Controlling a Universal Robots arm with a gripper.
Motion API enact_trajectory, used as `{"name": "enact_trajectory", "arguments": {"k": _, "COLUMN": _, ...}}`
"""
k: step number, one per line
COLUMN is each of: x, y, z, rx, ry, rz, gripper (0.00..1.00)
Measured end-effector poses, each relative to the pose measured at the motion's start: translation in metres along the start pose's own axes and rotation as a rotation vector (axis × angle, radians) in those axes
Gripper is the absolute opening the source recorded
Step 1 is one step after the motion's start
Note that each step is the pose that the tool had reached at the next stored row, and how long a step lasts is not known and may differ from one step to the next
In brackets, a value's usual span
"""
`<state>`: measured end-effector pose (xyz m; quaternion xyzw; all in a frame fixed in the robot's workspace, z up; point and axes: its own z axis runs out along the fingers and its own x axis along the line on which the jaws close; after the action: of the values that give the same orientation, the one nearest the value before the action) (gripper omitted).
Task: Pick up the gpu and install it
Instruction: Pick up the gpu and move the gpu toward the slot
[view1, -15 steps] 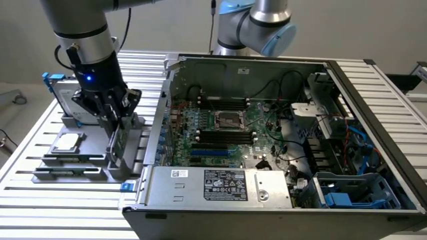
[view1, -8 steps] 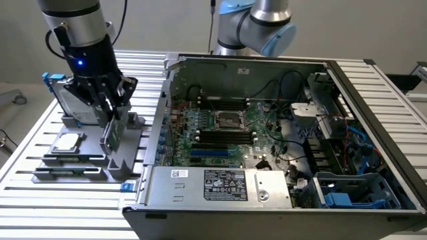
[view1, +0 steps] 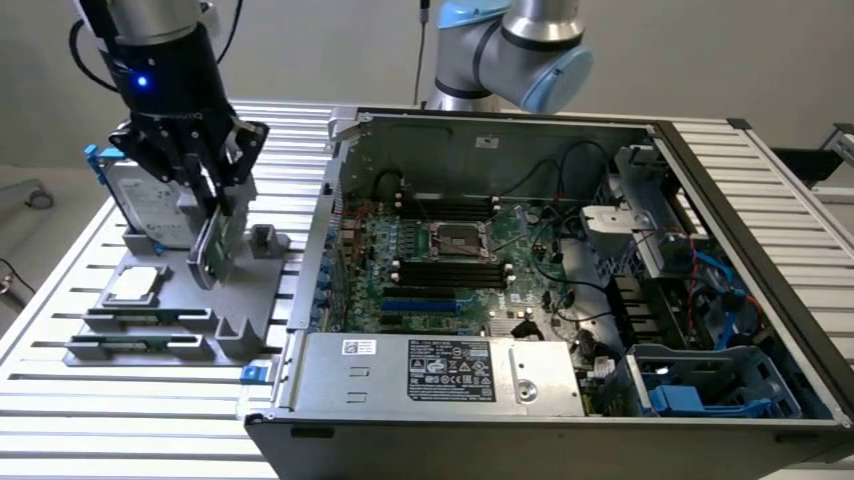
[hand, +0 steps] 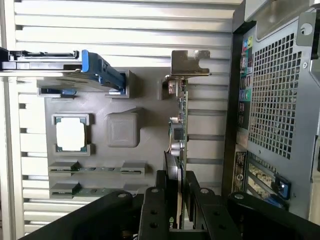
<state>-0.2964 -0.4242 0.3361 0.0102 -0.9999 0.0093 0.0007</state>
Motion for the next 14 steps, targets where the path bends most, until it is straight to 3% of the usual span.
{"name": "enact_trajectory", "arguments": {"k": 4, "x": -0.011, "y": -0.0018, "z": -0.0184, "rx": 0.0001, "ry": 0.0015, "rz": -0.001, "gripper": 0.26}}
{"name": "enact_trajectory", "arguments": {"k": 14, "x": -0.050, "y": -0.0073, "z": -0.0637, "rx": -0.0007, "ry": 0.0096, "rz": -0.004, "gripper": 0.26}}
